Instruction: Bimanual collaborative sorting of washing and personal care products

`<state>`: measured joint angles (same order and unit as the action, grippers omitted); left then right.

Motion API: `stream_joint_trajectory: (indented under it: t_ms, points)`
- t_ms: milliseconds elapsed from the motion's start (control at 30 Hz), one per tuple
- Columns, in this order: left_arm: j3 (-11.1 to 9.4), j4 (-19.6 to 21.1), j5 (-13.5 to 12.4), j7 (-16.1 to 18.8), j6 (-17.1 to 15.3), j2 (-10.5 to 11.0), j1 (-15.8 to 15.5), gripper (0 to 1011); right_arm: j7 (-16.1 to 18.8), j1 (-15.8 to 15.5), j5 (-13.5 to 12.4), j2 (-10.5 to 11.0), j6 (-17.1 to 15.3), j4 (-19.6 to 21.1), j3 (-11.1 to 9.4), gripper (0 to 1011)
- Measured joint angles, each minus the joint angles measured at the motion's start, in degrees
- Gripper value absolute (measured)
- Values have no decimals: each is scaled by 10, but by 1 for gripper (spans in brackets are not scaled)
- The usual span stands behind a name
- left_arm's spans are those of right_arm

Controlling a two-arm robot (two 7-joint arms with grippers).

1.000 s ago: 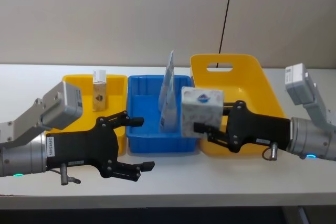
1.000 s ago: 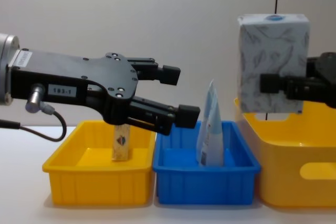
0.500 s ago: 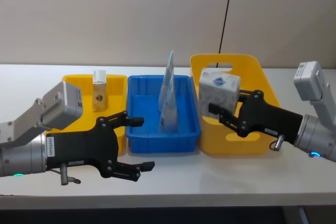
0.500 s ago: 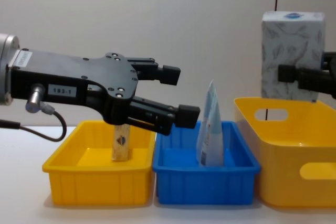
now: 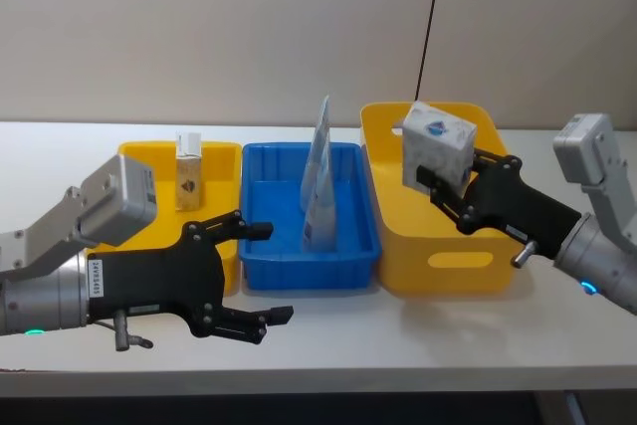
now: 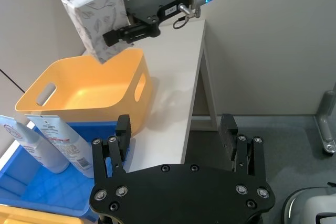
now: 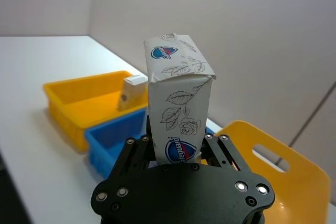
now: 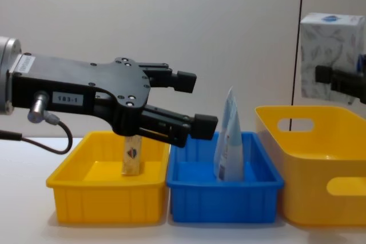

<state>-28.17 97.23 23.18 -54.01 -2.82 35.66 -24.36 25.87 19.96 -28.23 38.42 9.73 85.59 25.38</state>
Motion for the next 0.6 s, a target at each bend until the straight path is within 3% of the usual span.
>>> stream_joint_trajectory:
  t_ms: [600]
  points:
    - [0,0,0,0,0,0,0,1001,-170,6,96,-65,-15,-33,-8,357]
